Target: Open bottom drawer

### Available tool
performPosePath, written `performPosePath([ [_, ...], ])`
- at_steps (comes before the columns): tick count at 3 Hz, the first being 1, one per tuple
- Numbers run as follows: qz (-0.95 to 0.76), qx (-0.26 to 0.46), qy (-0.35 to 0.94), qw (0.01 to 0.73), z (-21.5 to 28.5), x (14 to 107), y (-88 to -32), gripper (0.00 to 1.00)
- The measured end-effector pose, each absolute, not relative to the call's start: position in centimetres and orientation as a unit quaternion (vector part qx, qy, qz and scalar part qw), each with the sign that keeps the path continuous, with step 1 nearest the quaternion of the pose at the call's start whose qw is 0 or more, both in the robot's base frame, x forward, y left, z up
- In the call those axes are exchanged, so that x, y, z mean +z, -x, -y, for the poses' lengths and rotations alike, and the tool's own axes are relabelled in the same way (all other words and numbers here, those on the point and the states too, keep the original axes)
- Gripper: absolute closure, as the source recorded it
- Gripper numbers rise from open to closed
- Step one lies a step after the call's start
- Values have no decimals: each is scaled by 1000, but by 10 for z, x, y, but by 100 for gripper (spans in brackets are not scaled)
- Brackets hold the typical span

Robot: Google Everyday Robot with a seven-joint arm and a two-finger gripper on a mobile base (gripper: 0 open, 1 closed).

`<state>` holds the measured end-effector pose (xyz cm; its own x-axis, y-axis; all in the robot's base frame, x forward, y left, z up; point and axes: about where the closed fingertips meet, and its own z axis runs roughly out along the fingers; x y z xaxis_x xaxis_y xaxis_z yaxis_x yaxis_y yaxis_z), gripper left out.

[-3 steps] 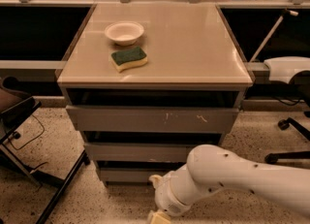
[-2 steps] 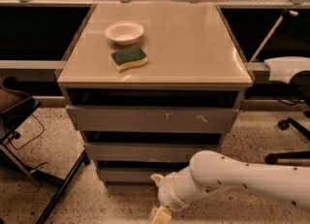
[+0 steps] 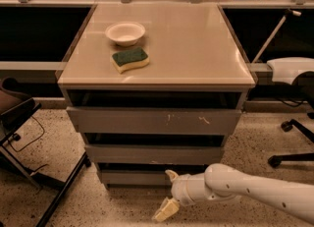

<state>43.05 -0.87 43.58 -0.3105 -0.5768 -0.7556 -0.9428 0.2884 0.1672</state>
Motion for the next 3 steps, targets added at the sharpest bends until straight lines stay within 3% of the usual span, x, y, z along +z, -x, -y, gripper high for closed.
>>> performPosePath([
  [3, -768, 360, 458, 267, 10, 368, -428, 0],
])
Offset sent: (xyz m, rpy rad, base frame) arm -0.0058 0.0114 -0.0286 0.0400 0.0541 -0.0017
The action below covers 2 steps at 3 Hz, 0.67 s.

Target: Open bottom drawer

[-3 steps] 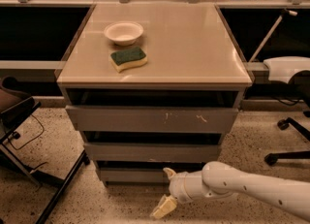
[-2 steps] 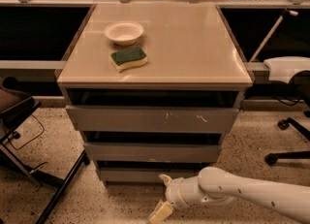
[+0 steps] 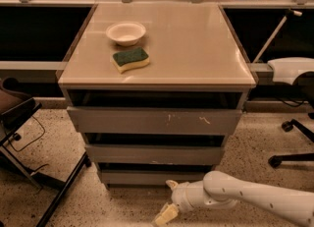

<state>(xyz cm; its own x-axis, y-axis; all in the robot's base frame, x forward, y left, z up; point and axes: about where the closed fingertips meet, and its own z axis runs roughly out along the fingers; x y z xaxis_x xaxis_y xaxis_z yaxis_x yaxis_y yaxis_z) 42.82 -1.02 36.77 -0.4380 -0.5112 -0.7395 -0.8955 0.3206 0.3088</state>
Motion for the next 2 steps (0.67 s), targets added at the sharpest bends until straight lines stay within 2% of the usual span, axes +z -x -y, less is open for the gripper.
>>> performPosePath([
  [1, -809, 352, 383, 276, 61, 304, -468, 0],
  [2, -808, 352, 383, 275, 61, 304, -467, 0],
])
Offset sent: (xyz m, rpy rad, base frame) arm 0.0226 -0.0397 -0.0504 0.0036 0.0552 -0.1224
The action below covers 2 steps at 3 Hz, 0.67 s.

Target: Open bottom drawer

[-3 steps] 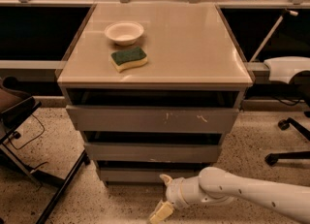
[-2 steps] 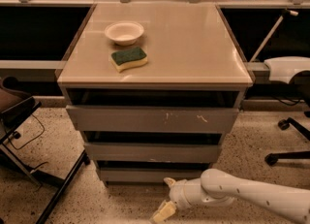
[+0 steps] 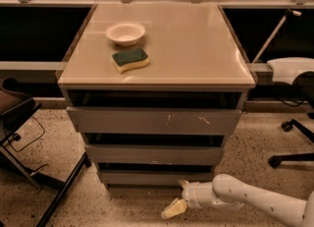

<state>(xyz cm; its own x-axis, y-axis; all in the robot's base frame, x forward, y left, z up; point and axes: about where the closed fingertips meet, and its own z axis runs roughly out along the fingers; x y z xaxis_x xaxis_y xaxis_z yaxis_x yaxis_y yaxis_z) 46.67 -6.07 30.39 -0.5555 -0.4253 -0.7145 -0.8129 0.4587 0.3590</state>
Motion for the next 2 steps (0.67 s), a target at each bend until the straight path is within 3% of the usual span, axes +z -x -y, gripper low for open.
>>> performPosePath([
  [2, -831, 345, 334, 280, 88, 277, -506, 0],
])
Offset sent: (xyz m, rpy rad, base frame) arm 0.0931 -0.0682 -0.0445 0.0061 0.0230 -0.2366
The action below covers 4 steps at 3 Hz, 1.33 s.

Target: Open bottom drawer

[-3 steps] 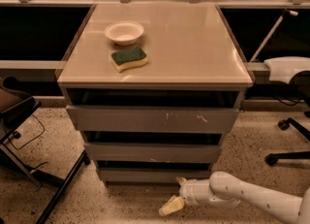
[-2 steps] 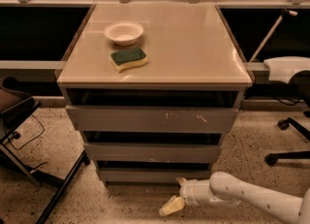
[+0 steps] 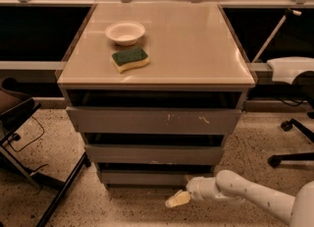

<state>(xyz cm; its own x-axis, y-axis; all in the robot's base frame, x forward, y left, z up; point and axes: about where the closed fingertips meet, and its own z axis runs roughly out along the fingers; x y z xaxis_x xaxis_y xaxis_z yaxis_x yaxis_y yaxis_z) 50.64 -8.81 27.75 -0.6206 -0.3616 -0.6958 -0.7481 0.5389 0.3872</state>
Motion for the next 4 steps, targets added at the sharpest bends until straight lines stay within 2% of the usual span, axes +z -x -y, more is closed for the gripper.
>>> performPosePath([
  [1, -830, 324, 302, 338, 109, 282, -530, 0],
  [2, -830, 324, 299, 343, 111, 284, -530, 0],
  [3, -814, 295, 327, 379, 103, 269, -545, 0],
  [4, -784, 233, 353, 454, 98, 255, -578, 0],
])
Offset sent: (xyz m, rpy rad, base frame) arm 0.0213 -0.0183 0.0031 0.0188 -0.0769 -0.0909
